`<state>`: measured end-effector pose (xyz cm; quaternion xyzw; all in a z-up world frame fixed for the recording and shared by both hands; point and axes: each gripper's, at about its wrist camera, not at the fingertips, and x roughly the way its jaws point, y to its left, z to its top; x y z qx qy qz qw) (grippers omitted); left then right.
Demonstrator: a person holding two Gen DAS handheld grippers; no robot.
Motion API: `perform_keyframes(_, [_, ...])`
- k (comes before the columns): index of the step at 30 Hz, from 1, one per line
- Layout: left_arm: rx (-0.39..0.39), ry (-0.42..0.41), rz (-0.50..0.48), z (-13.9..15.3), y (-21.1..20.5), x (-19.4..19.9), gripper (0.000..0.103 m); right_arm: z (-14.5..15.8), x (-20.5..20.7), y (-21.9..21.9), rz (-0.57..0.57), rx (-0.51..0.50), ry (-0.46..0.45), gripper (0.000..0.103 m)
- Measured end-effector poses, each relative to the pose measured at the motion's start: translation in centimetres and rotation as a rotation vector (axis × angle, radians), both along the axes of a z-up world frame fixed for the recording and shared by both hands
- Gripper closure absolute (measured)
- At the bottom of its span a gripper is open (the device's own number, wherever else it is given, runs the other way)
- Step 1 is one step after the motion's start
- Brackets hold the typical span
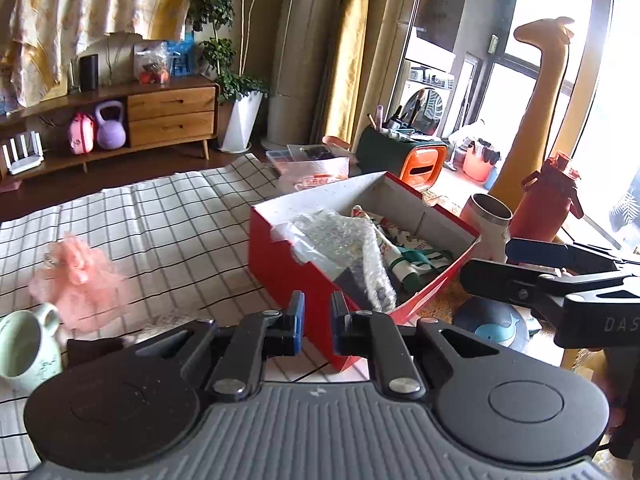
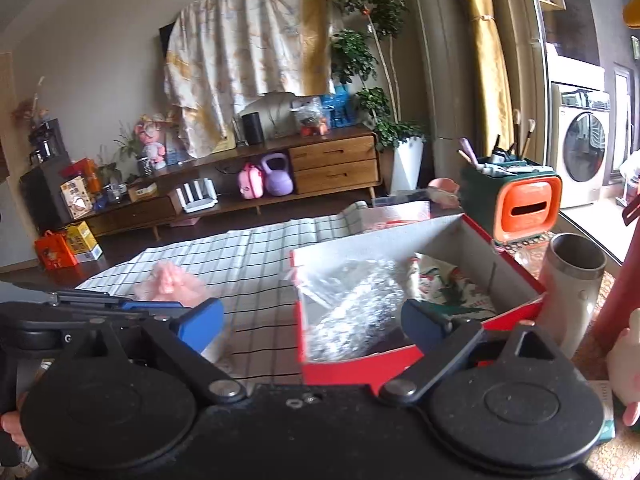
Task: Organize soft objects
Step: 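Withdraw both grippers from the red box back over the table, then grasp the white fuzzy cloth with the right gripper while the left gripper grasps the black cloth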
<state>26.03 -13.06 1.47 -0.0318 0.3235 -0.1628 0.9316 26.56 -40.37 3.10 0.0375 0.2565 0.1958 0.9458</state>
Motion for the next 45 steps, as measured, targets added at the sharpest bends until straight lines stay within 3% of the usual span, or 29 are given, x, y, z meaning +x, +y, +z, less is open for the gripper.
perform_keyframes(12, [-0.042, 0.017, 0.149, -2.1, 8.5, -4.9, 0.088, -1.2, -2.7, 5.9, 0.092, 0.014, 0.021, 0.002])
perform_keyframes(14, [-0.037, 0.013, 0.174, -2.8, 9.6, -5.8, 0.069, -1.6, -2.9, 6.9, 0.110, 0.011, 0.032, 0.002])
perform_keyframes(15, [-0.043, 0.013, 0.181, -3.1, 10.1, -6.1, 0.049, -1.8, -3.0, 7.4, 0.116, 0.008, 0.037, 0.002])
perform_keyframes(16, [-0.048, 0.015, 0.184, -3.4, 10.7, -6.4, 0.035, -2.0, -2.9, 7.9, 0.123, 0.006, 0.044, 0.002])
perform_keyframes(20, [-0.056, 0.021, 0.196, -4.8, 12.2, -7.5, 0.033, -2.6, -2.7, 9.8, 0.145, -0.004, 0.074, 0.002])
perform_keyframes(22, [-0.055, 0.021, 0.206, -5.5, 12.7, -7.8, 0.026, -3.0, -2.6, 10.6, 0.155, -0.008, 0.089, 0.002])
perform_keyframes(29, [0.005, -0.043, 0.236, -7.5, 13.8, -8.9, 0.019, -4.5, -1.7, 13.0, 0.159, -0.014, 0.150, 0.000])
perform_keyframes(34, [-0.021, -0.050, 0.224, -9.2, 14.4, -8.9, 0.005, -5.8, -0.7, 14.3, 0.163, -0.010, 0.197, 0.000])
perform_keyframes(39, [-0.025, -0.050, 0.235, -10.7, 14.7, -8.5, 0.004, -7.2, 0.5, 15.5, 0.170, -0.023, 0.245, 0.000])
perform_keyframes(45, [0.027, -0.063, 0.273, -11.6, 14.7, -6.4, 0.003, -8.6, 2.9, 17.4, 0.168, -0.037, 0.285, 0.001])
